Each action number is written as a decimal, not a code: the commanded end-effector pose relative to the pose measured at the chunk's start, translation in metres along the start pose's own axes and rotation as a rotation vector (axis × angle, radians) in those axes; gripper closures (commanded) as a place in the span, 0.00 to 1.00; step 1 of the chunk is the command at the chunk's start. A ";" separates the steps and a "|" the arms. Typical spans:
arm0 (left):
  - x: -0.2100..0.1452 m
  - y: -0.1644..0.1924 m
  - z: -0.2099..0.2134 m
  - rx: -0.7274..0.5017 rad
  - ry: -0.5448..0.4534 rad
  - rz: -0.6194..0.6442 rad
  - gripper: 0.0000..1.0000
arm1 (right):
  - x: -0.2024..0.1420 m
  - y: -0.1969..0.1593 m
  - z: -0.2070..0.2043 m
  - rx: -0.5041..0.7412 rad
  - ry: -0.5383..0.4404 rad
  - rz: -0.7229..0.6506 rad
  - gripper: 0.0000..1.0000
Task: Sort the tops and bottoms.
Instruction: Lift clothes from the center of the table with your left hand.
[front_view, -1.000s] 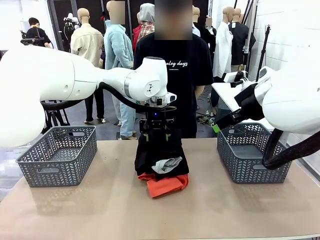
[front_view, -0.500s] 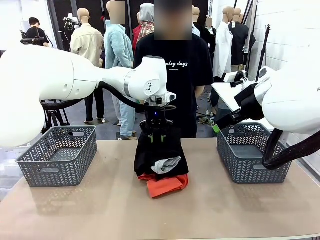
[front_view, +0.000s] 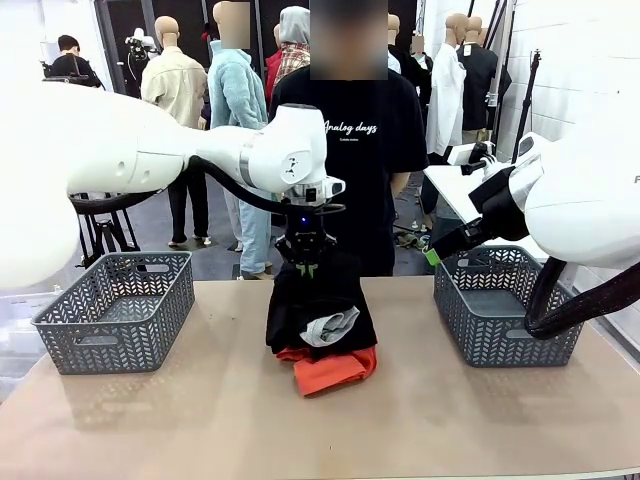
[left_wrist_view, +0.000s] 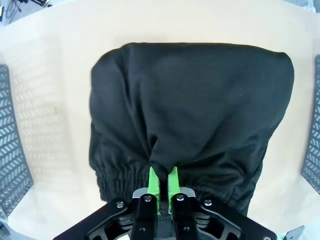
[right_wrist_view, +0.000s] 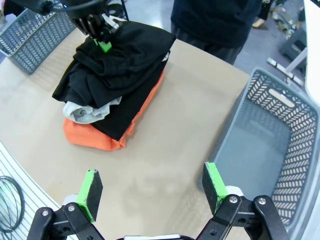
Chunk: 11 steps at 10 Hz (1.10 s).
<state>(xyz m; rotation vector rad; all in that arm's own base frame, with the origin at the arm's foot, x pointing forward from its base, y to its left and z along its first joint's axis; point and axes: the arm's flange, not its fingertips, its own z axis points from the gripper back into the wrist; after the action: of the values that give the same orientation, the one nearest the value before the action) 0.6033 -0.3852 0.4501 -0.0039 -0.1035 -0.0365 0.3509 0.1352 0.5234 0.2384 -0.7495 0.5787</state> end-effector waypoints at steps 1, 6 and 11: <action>-0.027 0.029 0.020 -0.022 -0.060 0.004 1.00 | 0.000 -0.002 -0.002 0.003 -0.009 0.003 0.00; 0.010 0.018 0.053 -0.013 -0.070 0.074 1.00 | 0.000 -0.002 -0.002 0.003 -0.009 0.003 0.00; 0.030 0.036 0.201 0.031 -0.461 0.044 1.00 | 0.000 -0.002 -0.002 0.003 -0.009 0.003 0.00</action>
<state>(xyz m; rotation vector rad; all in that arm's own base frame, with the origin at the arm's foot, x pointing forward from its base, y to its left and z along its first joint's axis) 0.6019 -0.3374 0.6664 0.0201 -0.5401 0.0197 0.3509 0.1352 0.5236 0.2382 -0.7501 0.5787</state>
